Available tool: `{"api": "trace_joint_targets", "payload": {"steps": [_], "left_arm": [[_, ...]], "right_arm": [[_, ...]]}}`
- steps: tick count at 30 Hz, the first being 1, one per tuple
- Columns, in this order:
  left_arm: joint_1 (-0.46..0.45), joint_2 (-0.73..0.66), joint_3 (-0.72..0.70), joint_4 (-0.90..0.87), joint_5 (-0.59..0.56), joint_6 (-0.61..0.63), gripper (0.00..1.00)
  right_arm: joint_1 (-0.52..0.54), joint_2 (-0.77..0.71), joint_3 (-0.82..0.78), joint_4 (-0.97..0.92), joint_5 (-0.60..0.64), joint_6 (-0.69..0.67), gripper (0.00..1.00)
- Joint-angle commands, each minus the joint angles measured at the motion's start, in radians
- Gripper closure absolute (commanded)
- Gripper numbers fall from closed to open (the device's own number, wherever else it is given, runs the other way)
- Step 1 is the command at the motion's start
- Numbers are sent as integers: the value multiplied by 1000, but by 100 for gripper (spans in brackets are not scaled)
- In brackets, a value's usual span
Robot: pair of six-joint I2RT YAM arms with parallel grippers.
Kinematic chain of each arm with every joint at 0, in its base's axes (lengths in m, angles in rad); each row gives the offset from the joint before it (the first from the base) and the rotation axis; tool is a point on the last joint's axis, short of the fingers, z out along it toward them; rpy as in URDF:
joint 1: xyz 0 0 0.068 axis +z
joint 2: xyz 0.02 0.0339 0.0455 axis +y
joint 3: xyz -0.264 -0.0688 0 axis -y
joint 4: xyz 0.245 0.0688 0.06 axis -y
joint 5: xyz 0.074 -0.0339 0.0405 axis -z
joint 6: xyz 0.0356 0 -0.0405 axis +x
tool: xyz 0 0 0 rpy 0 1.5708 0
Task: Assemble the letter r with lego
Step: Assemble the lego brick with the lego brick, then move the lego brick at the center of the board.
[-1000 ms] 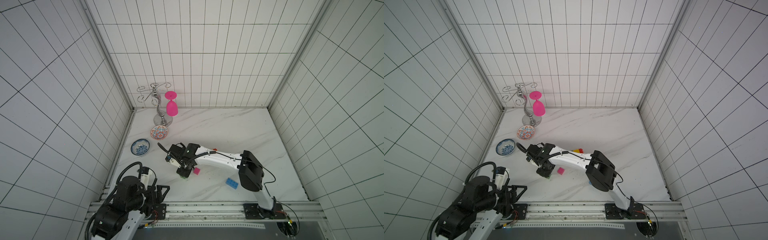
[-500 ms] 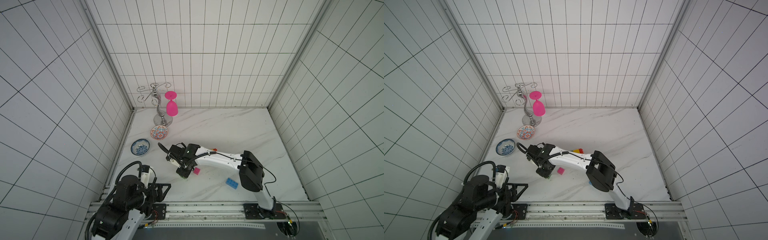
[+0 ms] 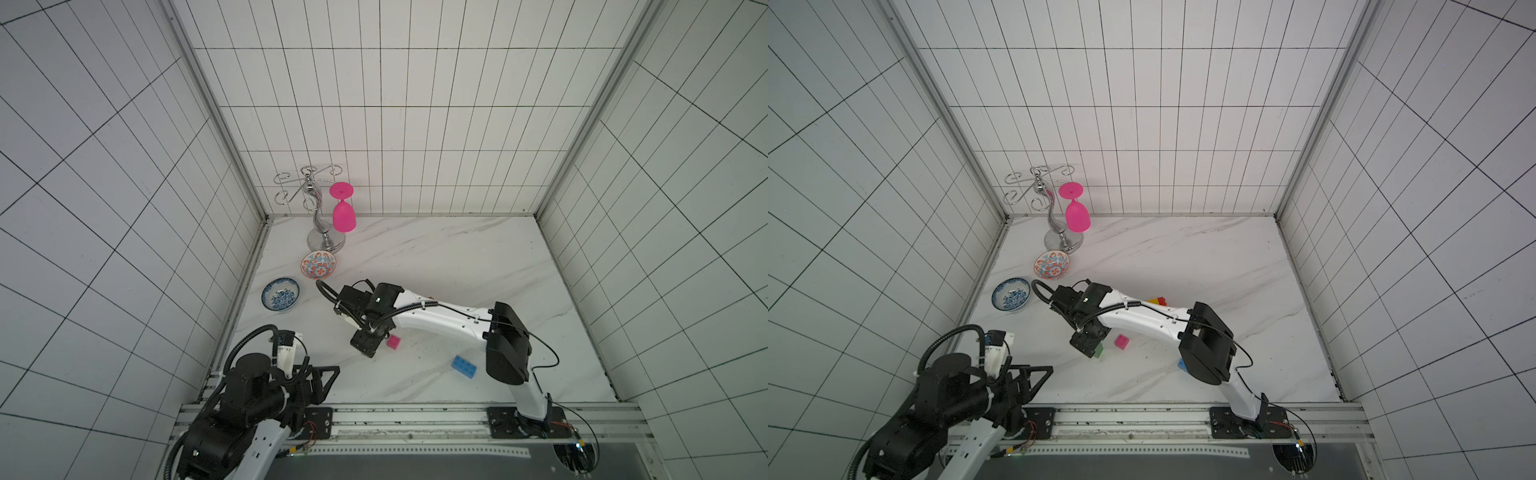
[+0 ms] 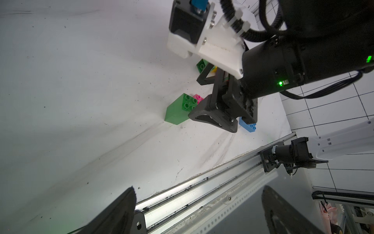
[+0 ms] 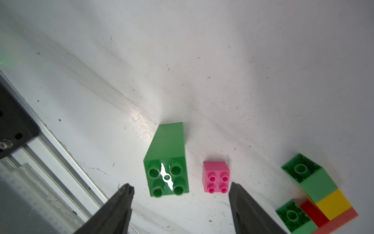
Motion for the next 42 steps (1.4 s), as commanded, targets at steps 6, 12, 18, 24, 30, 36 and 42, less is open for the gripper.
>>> {"api": "trace_joint_targets", "payload": {"steps": [6, 12, 18, 24, 30, 36, 42], "left_arm": [[4, 61, 49, 33, -38, 37, 3], [4, 80, 56, 72, -41, 40, 3], [4, 91, 49, 112, -35, 25, 3], [4, 99, 50, 131, -27, 19, 3], [4, 103, 42, 134, -13, 17, 3], [4, 86, 26, 134, -4, 0, 3], [4, 62, -7, 154, 14, -33, 3]], "right_arm": [[-87, -311, -131, 9, 326, 191, 1], [-163, -471, -135, -129, 555, 369, 2], [-290, -750, -357, 59, 333, 219, 2], [-301, -926, -539, -3, 353, 276, 1], [-302, -991, -824, -81, 130, 440, 2], [-279, -1039, -1002, -111, 19, 564, 11], [-273, -900, -994, -74, 0, 504, 8]]}}
